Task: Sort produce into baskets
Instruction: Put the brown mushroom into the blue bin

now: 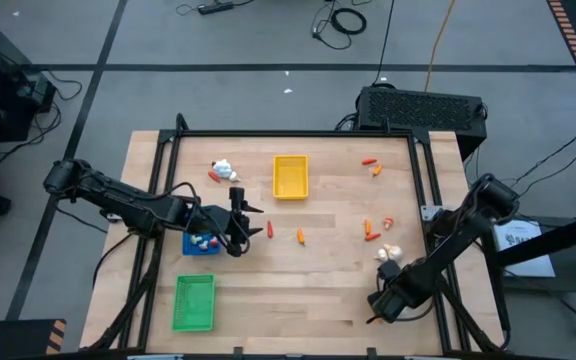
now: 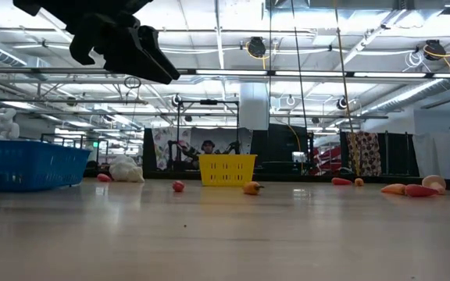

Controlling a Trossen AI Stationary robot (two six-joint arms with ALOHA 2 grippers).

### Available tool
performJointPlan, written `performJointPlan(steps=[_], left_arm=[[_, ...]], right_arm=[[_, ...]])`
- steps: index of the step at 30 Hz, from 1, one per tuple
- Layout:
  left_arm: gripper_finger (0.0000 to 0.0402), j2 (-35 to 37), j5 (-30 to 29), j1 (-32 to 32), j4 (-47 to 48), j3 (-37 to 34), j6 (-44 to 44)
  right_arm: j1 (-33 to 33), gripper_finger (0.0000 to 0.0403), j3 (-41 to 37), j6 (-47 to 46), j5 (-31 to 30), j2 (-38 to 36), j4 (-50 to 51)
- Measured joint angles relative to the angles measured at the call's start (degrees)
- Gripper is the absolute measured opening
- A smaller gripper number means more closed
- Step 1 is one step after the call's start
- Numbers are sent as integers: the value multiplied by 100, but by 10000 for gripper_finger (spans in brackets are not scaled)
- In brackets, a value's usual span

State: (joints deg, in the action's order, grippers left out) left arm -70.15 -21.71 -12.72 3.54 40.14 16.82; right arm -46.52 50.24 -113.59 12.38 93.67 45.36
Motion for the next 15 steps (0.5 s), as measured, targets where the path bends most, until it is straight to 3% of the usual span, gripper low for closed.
performJointPlan(steps=[6, 11, 15], left_arm=[[235, 0, 4, -1, -1, 0, -2], [235, 0, 53, 0, -15, 0, -24], [235, 0, 415, -1, -207, 0, -150]], right_arm=[[2, 152, 0, 112, 2, 114, -27], [41, 111, 0, 311, -27, -43, 43], [119, 74, 0, 548, -226, -260, 87]])
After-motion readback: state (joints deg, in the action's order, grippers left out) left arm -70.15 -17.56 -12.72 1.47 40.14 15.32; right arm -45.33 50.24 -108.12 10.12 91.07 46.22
